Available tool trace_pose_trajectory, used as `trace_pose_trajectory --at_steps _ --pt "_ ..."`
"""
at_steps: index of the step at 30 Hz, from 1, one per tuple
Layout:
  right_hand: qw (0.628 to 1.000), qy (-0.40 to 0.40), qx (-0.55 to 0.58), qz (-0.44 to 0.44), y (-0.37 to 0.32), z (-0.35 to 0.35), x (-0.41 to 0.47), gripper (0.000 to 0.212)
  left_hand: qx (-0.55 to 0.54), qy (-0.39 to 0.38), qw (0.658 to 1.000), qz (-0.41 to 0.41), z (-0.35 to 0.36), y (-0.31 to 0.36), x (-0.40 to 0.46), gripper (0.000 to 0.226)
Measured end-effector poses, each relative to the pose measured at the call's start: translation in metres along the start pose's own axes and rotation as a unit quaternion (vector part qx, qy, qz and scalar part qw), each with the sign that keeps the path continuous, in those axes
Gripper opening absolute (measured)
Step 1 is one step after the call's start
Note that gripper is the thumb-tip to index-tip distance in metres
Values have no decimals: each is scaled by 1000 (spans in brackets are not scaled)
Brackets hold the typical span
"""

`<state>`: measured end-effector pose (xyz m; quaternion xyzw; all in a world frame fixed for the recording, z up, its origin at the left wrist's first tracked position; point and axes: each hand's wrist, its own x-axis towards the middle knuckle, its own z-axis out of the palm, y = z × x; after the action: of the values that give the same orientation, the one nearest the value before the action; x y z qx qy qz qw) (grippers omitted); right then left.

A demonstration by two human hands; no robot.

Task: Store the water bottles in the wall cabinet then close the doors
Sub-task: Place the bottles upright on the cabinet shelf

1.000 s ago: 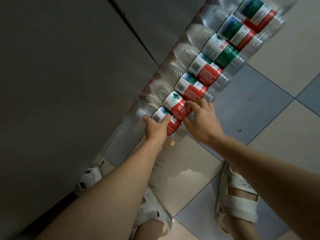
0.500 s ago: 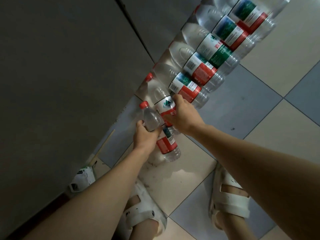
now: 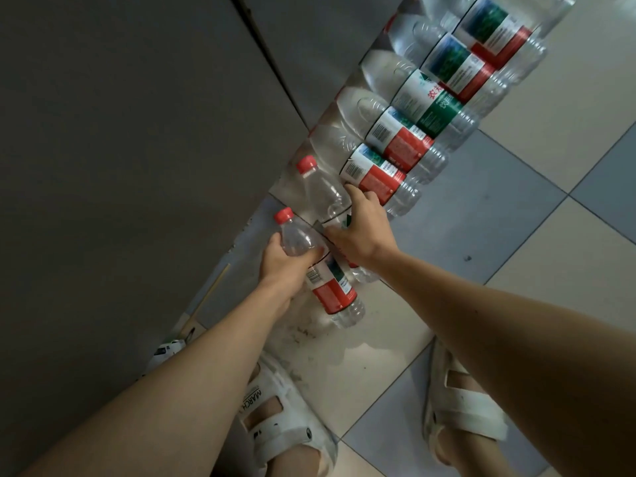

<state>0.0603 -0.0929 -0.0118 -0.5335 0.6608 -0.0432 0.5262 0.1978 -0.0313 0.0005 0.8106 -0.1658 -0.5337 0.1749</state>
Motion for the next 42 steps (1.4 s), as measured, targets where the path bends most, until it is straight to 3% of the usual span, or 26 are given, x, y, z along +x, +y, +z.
trace_pose_trajectory --at_steps 5,11,16,21,32,38,42 --pt "998 36 44 15 4 -31 -32 87 87 -25 994 65 -1 16 -24 62" --pt "996 53 61 -25 -1 -73 -50 72 122 -5 981 150 2 49 -52 75" --pt "994 70 62 -62 -5 -90 -51 71 87 40 964 249 -2 72 -60 70" --pt "992 86 40 -84 0 -86 -60 67 105 71 949 289 -6 77 -62 68" --pt "992 49 5 -118 29 -61 -88 71 108 109 950 272 1 37 -72 67" --pt "998 15 -12 -65 33 -67 -79 95 85 67 979 171 -4 27 -65 62" --pt "999 6 -1 -40 41 -64 -69 103 57 21 990 129 -2 26 -46 84"
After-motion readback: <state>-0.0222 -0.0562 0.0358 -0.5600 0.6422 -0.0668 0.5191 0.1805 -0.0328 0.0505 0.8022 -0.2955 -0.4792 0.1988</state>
